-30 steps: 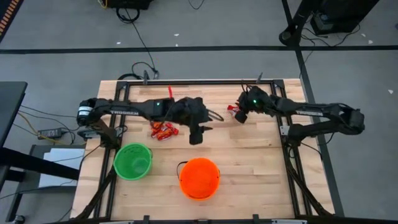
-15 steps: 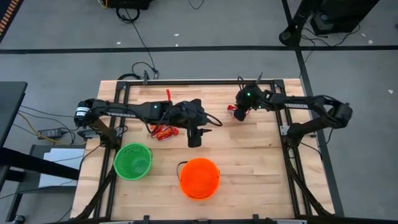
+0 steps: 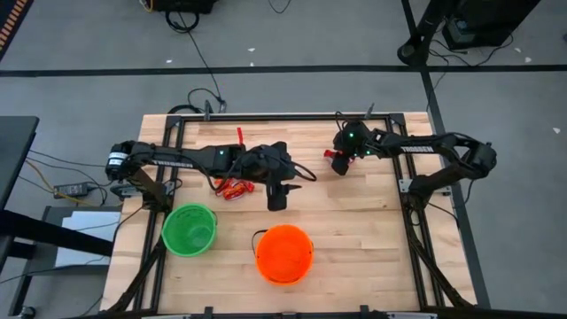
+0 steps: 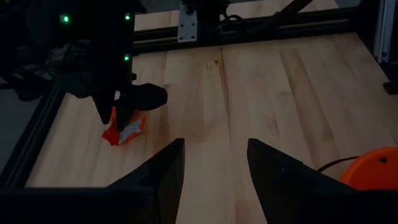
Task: Sort candy by brand, put in halloween buckets
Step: Put the red chocolate into the green bucket
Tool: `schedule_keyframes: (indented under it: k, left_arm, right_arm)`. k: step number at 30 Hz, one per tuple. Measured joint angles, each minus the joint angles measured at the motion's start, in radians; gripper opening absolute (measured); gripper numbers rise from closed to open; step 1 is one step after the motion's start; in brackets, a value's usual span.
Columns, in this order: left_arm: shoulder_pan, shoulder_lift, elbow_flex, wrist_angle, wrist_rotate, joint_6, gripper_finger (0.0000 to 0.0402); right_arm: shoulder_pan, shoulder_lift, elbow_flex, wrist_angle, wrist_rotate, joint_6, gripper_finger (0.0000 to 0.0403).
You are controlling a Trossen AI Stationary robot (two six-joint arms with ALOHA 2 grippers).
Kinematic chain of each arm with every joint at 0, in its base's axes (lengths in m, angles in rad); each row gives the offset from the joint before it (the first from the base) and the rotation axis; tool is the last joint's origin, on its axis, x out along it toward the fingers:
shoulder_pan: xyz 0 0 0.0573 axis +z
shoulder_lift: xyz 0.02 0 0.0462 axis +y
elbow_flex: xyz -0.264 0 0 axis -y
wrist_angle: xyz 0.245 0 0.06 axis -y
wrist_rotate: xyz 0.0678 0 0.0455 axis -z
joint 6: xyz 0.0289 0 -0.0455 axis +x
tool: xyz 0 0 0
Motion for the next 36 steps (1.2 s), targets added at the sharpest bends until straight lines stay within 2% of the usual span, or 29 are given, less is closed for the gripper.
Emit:
schedule_keyframes:
  k: [3,6,9,14,16,25,28,36]
  left_arm:
    - [0.000,0.000,0.000,-0.006,0.000,0.001,0.0182]
    - [0.000,0.000,0.000,-0.014,0.000,0.000,0.0182]
    - [0.000,0.000,0.000,-0.011,0.000,0.000,0.0182]
    - [0.000,0.000,0.000,-0.011,-0.001,-0.001,0.0182]
    - [0.000,0.000,0.000,-0.011,-0.001,-0.001,0.0182]
    - [0.000,0.000,0.000,-0.011,-0.002,-0.002,0.0182]
    - [0.000,0.000,0.000,-0.012,-0.002,-0.002,0.0182]
    - [0.000,0.000,0.000,-0.013,-0.002,-0.002,0.0182]
  right_arm:
    - [0.000,0.029,0.000,0.029,0.004,-0.001,0.0182]
    - [0.000,0.033,0.000,0.047,0.005,-0.005,0.0159]
    - [0.000,0.020,0.000,0.050,0.003,-0.013,0.0117]
    - [0.000,-0.014,0.000,0.045,-0.019,-0.029,0.0019]
    - [0.000,-0.016,0.000,0.044,-0.028,-0.034,0.0012]
    - [0.000,-0.017,0.000,0.016,-0.032,-0.039,0.0027]
    - [0.000,-0.017,0.000,0.016,-0.032,-0.070,0.0060]
    - [0.000,-0.017,0.000,0.004,-0.023,-0.046,0.0189]
